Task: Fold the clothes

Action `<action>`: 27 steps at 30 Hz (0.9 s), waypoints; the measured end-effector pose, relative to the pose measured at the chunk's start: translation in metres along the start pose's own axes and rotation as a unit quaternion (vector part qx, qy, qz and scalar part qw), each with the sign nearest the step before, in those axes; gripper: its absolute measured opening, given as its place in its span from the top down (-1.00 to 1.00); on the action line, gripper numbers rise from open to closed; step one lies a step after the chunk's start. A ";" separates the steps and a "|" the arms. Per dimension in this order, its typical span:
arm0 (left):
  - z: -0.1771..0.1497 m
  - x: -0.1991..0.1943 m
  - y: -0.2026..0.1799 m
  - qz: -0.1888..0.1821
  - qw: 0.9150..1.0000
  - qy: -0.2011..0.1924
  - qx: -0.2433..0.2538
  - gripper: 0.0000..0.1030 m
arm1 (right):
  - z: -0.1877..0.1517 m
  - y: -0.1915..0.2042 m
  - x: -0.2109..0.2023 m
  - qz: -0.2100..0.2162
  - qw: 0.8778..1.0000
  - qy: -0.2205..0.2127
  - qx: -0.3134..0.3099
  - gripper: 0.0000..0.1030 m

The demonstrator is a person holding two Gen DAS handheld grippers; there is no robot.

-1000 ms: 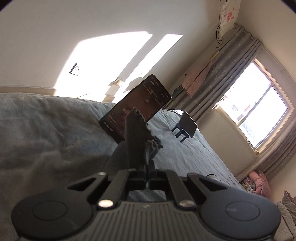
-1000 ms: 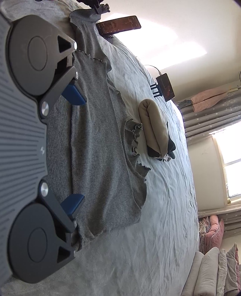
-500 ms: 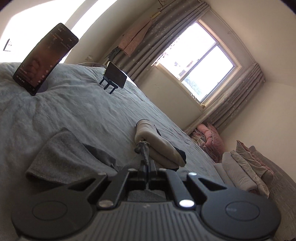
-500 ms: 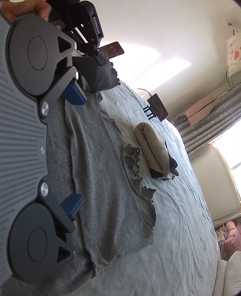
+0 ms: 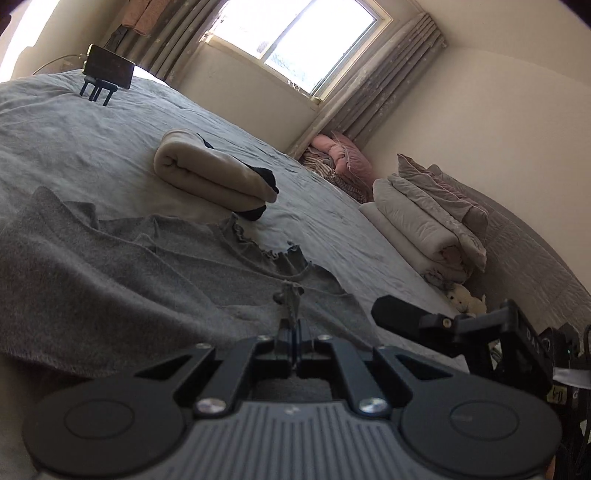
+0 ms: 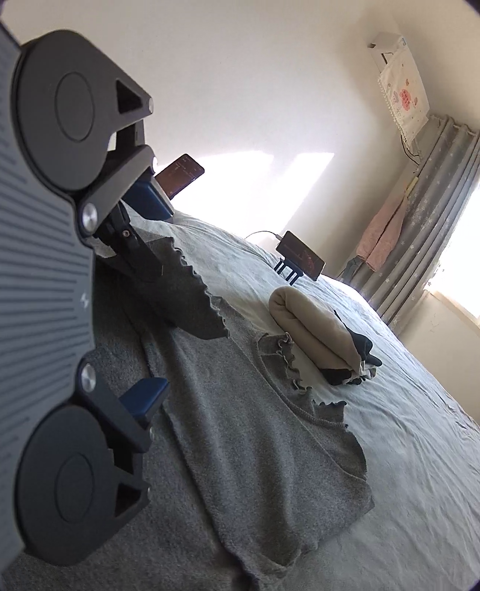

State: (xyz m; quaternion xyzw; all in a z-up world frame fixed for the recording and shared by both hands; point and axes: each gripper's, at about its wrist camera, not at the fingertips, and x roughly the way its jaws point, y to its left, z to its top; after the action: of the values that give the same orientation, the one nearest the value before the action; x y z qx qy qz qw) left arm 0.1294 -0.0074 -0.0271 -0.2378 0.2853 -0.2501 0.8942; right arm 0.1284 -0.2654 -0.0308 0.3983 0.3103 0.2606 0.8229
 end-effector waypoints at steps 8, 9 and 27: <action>-0.011 0.017 -0.002 -0.045 0.993 0.103 0.036 0.85 | 0.002 -0.021 0.000 0.015 0.997 0.013 0.072 -0.65; -0.012 0.017 -0.003 -0.048 0.992 0.109 0.041 0.81 | 0.002 -0.022 -0.001 0.015 0.997 0.013 0.074 -0.63; 0.035 -0.041 0.048 0.045 0.994 0.095 0.009 0.20 | -0.030 0.028 0.037 -0.136 0.978 0.037 -0.154 0.78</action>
State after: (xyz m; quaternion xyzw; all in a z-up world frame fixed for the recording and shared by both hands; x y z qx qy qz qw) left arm 0.1371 0.0632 -0.0130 -0.1917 0.3770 -0.2334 0.8756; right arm 0.1261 -0.2102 -0.0337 0.2110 0.3480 0.2056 0.8900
